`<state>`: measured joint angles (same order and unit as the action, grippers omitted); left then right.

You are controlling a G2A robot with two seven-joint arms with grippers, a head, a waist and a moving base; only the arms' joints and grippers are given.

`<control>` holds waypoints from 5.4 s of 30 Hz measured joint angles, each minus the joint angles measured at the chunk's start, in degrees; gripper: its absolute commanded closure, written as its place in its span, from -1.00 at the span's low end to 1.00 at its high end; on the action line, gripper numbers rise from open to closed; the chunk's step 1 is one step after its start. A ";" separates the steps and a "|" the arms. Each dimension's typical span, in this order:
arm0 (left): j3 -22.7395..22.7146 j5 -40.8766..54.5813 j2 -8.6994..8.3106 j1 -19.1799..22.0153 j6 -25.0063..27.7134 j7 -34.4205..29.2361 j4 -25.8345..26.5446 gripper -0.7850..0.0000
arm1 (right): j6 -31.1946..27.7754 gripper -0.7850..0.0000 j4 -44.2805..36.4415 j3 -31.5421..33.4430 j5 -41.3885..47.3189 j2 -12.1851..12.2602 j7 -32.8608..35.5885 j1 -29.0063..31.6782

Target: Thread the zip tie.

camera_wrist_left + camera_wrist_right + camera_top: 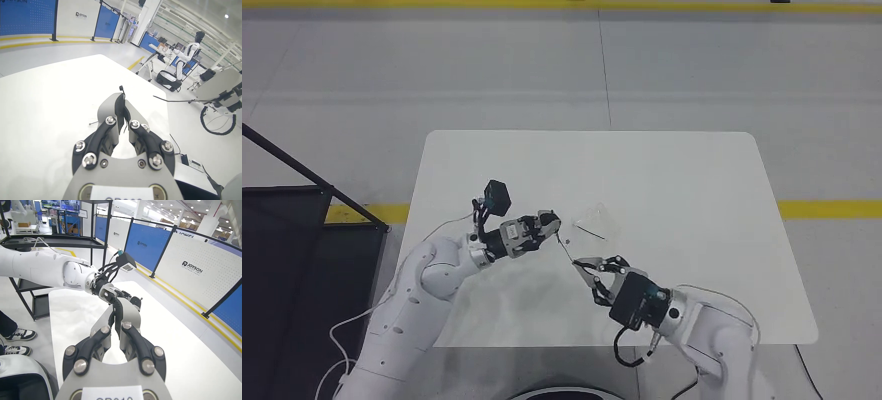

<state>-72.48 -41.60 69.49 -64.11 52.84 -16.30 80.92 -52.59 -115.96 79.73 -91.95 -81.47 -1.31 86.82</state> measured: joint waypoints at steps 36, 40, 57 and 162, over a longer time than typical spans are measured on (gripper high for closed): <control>2.33 -6.21 -1.49 0.21 2.79 3.34 1.47 1.00 | 1.76 1.00 0.75 -0.79 3.27 3.84 0.87 -1.33; 2.57 -6.31 -1.61 0.32 2.89 3.72 1.42 1.00 | 1.99 1.00 1.07 -1.03 4.03 4.17 1.42 -1.71; 3.04 -6.75 -2.20 0.24 2.90 4.84 1.71 1.00 | 3.60 1.00 1.73 -1.64 7.47 5.51 2.93 -2.57; 7.13 -11.74 -4.25 1.29 -2.24 5.96 2.53 1.00 | 27.80 1.00 -4.59 -10.86 -5.49 10.00 7.87 0.47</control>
<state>-65.35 -53.35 65.24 -62.82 50.60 -10.35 83.45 -24.80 -120.55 68.87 -97.44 -71.47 6.57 87.30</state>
